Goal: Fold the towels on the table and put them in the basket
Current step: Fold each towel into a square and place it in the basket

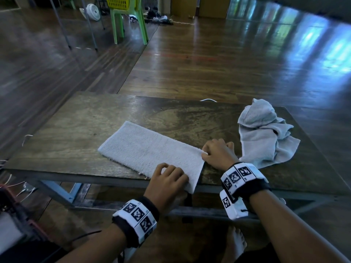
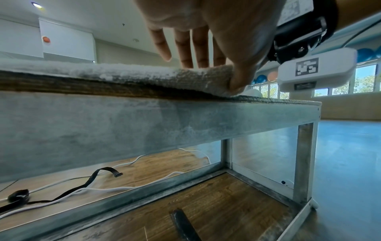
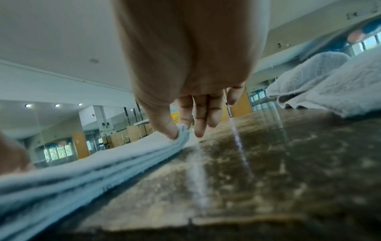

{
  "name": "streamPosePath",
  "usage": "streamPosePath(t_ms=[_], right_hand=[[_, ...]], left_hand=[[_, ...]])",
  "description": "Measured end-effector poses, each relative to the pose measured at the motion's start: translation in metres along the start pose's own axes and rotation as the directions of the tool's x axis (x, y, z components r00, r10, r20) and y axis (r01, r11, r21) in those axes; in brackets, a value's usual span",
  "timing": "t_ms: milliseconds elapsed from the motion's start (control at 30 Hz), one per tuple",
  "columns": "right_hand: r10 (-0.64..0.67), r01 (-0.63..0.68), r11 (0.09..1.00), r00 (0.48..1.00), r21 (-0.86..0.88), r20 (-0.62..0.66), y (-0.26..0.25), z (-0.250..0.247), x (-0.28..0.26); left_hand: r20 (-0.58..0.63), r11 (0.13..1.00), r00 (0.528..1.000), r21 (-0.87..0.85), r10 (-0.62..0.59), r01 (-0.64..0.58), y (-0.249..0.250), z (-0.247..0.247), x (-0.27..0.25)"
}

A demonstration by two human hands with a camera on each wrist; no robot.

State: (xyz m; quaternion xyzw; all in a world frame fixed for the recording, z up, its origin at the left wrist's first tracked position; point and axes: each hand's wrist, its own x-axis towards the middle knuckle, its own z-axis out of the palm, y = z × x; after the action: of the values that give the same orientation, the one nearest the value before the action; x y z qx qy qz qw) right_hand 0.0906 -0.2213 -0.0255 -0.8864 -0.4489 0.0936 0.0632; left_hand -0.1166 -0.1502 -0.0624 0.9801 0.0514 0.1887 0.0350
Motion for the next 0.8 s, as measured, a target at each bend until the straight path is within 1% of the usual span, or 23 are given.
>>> streamPosePath(t_ms=[67,167,233,300,367,433,467,500,567,667,800], right_hand=[[0.019,-0.019,0.984,1.000,0.178,0.004,0.004,-0.005,-0.003],[-0.018,0.005,0.887,1.000,0.463,0.024,0.017,-0.019,-0.008],[-0.055,0.040,0.782,0.998,0.622,0.006,0.026,-0.033,-0.014],[-0.091,0.051,0.613,0.996,0.789,0.006,0.033,-0.048,-0.024],[-0.132,0.058,0.488,0.991,0.871,0.008,0.042,-0.060,-0.035],[-0.168,0.043,0.418,0.985,0.907,0.031,0.051,-0.070,-0.042],[-0.189,0.032,0.397,0.981,0.917,0.048,0.054,-0.073,-0.044],[-0.215,0.023,0.394,0.974,0.919,0.068,0.057,-0.076,-0.046],[-0.257,0.031,0.451,0.962,0.892,0.096,0.057,-0.080,-0.048],[-0.269,0.089,0.537,0.961,0.839,0.070,0.046,-0.082,-0.048],[-0.274,0.135,0.571,0.961,0.809,0.033,0.024,-0.084,-0.033]], left_hand=[[-0.068,1.000,0.998,-0.025,-0.005,0.003,0.003,-0.005,0.000],[-0.208,0.994,0.977,-0.106,-0.050,0.028,0.012,-0.017,0.004],[-0.275,0.984,0.957,-0.171,-0.089,0.042,0.019,-0.027,0.009],[-0.316,0.973,0.941,-0.226,-0.122,0.050,0.026,-0.038,0.012],[-0.362,0.964,0.922,-0.263,-0.140,0.043,0.029,-0.048,0.015],[-0.405,0.952,0.899,-0.304,-0.168,0.040,0.028,-0.055,0.014],[-0.413,0.944,0.890,-0.327,-0.190,0.050,0.026,-0.057,0.013],[-0.410,0.937,0.887,-0.342,-0.213,0.067,0.024,-0.059,0.011],[-0.386,0.927,0.888,-0.361,-0.251,0.105,0.017,-0.059,0.006],[-0.337,0.901,0.892,-0.408,-0.301,0.150,0.006,-0.060,-0.002],[-0.272,0.852,0.892,-0.485,-0.360,0.196,-0.008,-0.061,-0.009]])
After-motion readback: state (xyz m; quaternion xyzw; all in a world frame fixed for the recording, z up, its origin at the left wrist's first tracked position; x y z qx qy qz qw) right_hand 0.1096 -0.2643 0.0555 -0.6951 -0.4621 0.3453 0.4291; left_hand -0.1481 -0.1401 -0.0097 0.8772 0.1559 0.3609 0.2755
